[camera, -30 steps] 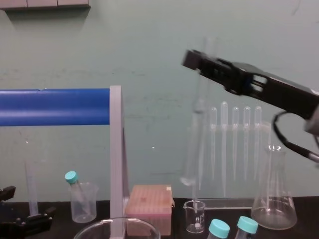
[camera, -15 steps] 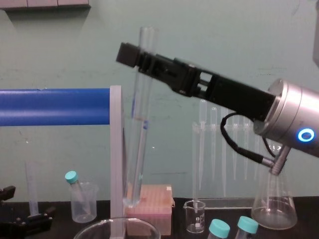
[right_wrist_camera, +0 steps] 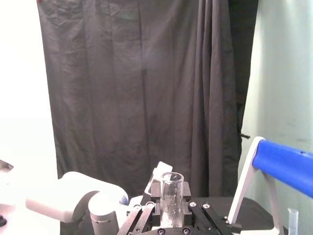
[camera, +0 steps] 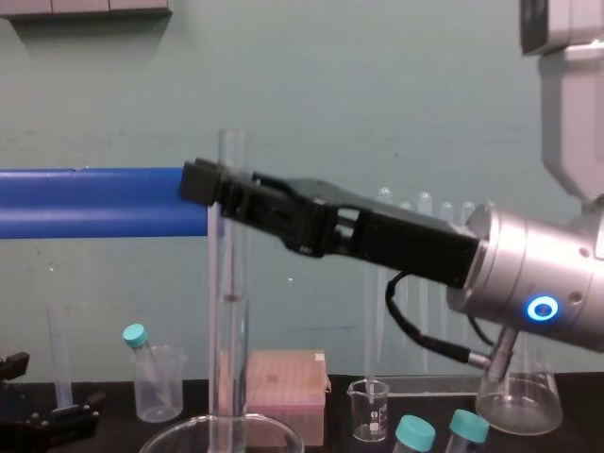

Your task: Hold the test tube with one hand and immerse one end into the beaker, then return it to the test tube rack.

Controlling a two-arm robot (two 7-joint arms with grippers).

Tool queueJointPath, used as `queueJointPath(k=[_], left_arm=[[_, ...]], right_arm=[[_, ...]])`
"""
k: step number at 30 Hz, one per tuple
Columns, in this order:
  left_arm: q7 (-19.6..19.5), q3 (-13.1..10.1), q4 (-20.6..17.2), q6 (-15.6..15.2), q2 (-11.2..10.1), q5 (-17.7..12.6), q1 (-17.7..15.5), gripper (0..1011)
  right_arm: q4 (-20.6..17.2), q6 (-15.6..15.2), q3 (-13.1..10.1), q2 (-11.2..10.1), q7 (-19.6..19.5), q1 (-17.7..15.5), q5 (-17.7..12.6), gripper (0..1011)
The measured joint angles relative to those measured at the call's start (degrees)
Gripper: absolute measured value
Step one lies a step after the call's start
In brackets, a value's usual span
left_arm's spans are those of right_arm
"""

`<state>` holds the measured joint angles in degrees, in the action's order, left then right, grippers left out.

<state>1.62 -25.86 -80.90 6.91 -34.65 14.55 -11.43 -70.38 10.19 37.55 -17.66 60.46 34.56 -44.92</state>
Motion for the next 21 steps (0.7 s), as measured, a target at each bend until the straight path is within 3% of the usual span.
queueJointPath(k=[10,21], left_arm=[[0.00,0.00,0.00,0.00,0.00,0.00,0.00,1000],[0.00,0.00,0.00,0.00,0.00,0.00,0.00,1000]], right_arm=[[4.47,0.32,2.68,1.82,-0.56,1.86,1.84,230],[6.17,0.04,3.99,2.32,-1.56,2.56,3.94,230]])
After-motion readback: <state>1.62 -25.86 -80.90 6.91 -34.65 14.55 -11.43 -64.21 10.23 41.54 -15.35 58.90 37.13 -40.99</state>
